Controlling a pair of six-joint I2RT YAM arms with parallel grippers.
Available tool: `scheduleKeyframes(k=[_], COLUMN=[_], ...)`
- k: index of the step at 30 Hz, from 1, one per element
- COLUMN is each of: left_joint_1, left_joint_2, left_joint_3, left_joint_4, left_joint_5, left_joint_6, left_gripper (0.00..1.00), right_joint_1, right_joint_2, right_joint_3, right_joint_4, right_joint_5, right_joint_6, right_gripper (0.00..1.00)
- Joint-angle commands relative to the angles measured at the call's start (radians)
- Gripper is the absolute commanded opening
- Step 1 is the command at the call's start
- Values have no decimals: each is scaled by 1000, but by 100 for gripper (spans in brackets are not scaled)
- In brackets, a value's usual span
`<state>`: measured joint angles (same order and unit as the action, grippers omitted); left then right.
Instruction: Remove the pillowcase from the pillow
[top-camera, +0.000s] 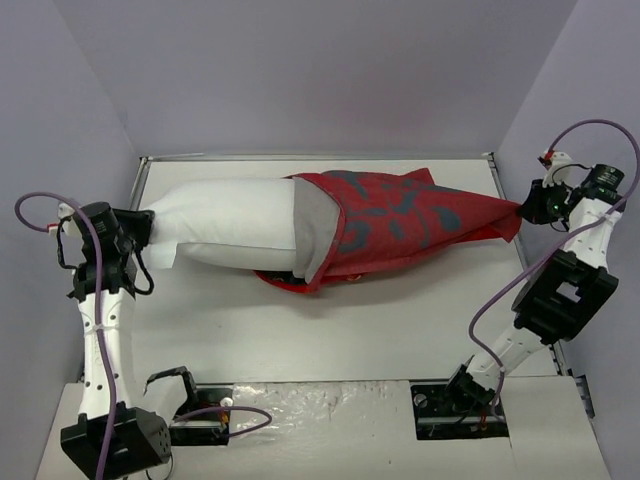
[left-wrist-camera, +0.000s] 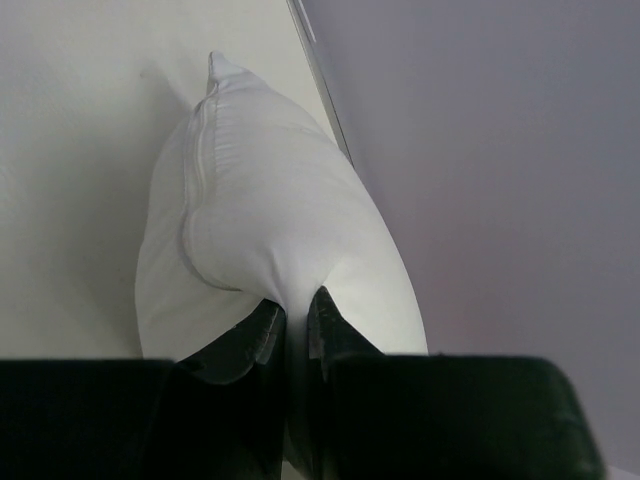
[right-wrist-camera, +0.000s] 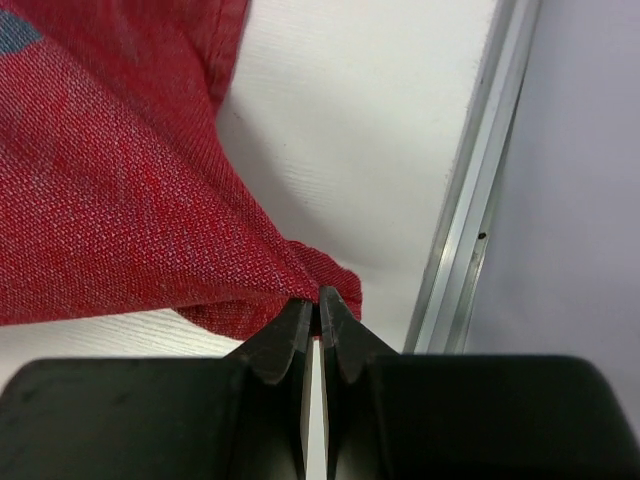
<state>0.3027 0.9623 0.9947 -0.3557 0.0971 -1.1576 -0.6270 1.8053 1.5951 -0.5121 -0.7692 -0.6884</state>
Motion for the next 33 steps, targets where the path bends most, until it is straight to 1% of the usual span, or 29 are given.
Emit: scheduleKeyframes(k=[1, 5, 6, 8, 9, 11, 13, 22, 26, 28, 30, 31, 32, 33], left_joint_1=[82, 113, 116, 124, 127, 134, 134, 136, 136, 136, 134, 134, 133, 127], left_joint_2=[4, 36, 47, 64, 70, 81, 87, 119, 171, 185, 204, 208, 211, 210], left_joint_3=[142, 246, 296, 350, 404, 444, 487, 551, 657, 688, 688, 674, 653, 597], left_joint_4=[100, 67, 51, 26, 15, 1, -8, -37, -66, -66, -36, -16, 35, 61], left_joint_5=[-137, -148, -155, -192, -204, -224, -232, -227, -231, -223, -156, -119, -32, 5], left_joint_6=[45, 94, 107, 150, 162, 190, 203, 259, 305, 303, 279, 241, 217, 175], left_gripper=[2, 2, 2, 2, 2, 2, 2, 2, 2, 2, 2, 2, 2, 2], right_joint_1=[-101, -146, -155, -184, -197, -232, -252, -353, -370, -367, -321, -286, -190, -136], right_joint_2=[-61, -107, -121, -152, -156, -159, -150, -135, -133, -139, -150, -150, -152, -165], right_joint_3=[5, -21, -32, -40, -41, -32, -17, -20, -14, -33, -46, -37, -28, -40], right_joint_4=[144, 178, 202, 257, 271, 300, 304, 311, 310, 307, 195, 94, -130, -304], right_joint_5=[61, 12, -8, -27, -42, -62, -79, -104, -117, -154, -227, -246, -243, -233], right_joint_6=[29, 58, 72, 131, 154, 217, 239, 242, 240, 230, 146, 50, -188, -380], right_gripper=[0, 0, 0, 0, 0, 0, 0, 0, 0, 0, 0, 0, 0, 0])
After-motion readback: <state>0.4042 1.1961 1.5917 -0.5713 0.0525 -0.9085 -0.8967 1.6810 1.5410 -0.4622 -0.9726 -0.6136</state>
